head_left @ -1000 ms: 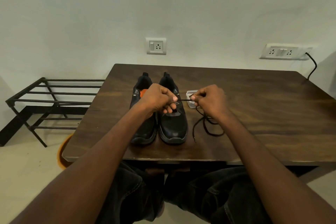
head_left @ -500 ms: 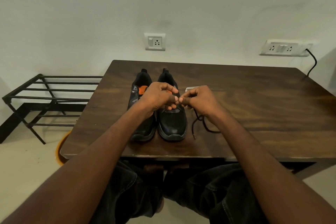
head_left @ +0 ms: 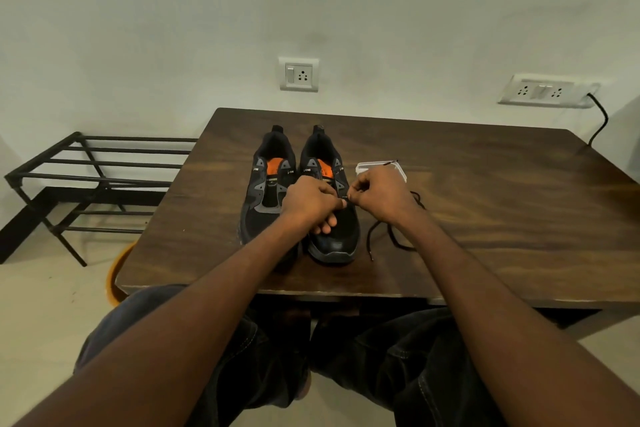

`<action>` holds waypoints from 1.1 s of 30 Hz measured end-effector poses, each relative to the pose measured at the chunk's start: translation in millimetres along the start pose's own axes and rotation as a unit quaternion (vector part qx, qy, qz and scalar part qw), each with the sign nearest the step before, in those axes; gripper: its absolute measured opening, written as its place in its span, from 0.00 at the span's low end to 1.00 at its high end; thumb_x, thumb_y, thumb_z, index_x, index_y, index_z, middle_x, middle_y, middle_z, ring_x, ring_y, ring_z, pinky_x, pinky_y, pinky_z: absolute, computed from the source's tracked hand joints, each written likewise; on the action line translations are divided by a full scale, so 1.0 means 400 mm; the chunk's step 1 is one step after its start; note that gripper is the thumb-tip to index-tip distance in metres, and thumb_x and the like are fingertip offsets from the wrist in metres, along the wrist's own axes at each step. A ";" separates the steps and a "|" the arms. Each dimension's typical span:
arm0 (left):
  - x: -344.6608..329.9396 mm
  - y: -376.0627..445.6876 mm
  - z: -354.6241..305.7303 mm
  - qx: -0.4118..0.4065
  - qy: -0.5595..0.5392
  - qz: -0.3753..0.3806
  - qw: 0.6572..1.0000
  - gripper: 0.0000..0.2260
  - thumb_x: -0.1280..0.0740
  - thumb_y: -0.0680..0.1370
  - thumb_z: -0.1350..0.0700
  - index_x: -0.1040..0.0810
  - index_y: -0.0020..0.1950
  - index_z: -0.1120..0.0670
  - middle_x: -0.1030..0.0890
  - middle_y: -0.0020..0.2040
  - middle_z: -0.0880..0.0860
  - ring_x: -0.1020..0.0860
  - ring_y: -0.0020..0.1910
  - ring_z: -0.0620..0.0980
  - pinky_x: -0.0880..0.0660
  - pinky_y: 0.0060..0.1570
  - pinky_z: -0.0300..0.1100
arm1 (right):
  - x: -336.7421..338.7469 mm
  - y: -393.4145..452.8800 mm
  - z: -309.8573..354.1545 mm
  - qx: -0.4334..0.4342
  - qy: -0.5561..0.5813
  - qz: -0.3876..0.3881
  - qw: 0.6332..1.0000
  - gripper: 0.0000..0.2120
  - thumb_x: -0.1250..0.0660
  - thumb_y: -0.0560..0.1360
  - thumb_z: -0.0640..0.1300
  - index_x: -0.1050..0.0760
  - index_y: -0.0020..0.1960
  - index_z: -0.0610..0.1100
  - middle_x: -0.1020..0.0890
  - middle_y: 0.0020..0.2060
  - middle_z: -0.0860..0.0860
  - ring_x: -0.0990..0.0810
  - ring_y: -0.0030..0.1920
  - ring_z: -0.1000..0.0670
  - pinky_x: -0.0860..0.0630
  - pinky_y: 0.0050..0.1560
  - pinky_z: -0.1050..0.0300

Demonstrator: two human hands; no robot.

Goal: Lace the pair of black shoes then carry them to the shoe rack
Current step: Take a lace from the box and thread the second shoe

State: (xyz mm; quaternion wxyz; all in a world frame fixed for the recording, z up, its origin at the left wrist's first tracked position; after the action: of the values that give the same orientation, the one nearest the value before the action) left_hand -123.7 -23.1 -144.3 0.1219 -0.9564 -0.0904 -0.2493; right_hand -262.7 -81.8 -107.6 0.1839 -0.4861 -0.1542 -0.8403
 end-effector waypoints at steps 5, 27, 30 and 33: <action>-0.011 0.004 0.023 0.073 -0.099 -0.012 0.992 0.02 0.25 0.77 0.58 0.15 0.47 0.56 0.18 0.29 0.54 0.23 0.23 0.48 0.27 0.25 0.41 | -0.001 0.007 0.007 0.001 -0.033 0.020 0.999 0.04 0.28 0.76 0.40 0.14 0.45 0.43 0.14 0.40 0.49 0.16 0.43 0.50 0.18 0.48 0.49; -0.017 -0.012 0.030 0.073 -0.153 -0.029 0.985 0.02 0.27 0.79 0.58 0.15 0.48 0.55 0.18 0.32 0.53 0.22 0.27 0.47 0.26 0.27 0.40 | -0.007 -0.013 0.036 -0.027 -0.109 0.007 0.994 0.07 0.24 0.75 0.46 0.18 0.45 0.44 0.17 0.40 0.47 0.18 0.43 0.48 0.17 0.49 0.49; -0.023 -0.015 0.035 0.071 -0.178 -0.036 0.981 0.02 0.27 0.79 0.59 0.15 0.47 0.56 0.17 0.32 0.54 0.22 0.26 0.47 0.25 0.28 0.40 | -0.004 -0.010 0.024 -0.022 -0.060 0.000 0.998 0.04 0.24 0.74 0.42 0.16 0.41 0.45 0.16 0.38 0.49 0.17 0.42 0.50 0.17 0.49 0.49; -0.027 -0.020 0.038 0.070 -0.191 -0.036 0.978 0.02 0.27 0.79 0.60 0.15 0.48 0.57 0.18 0.31 0.54 0.21 0.26 0.47 0.25 0.27 0.39 | -0.004 -0.012 0.017 -0.018 -0.038 -0.003 0.999 0.04 0.25 0.74 0.40 0.15 0.40 0.45 0.15 0.37 0.50 0.17 0.41 0.53 0.17 0.49 0.50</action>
State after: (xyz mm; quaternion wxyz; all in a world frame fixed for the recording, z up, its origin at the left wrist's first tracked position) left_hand -128.1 -12.4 -161.0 0.1604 -0.9716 -0.1639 -0.0588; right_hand -259.2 -74.3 -106.2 0.1668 -0.5206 -0.1469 -0.8243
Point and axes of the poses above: each hand's wrist, its own y-axis towards the middle knuckle, its own x-axis out of the back of the hand, z = x × y, the point moved 7 cm from there along y, towards the middle knuckle
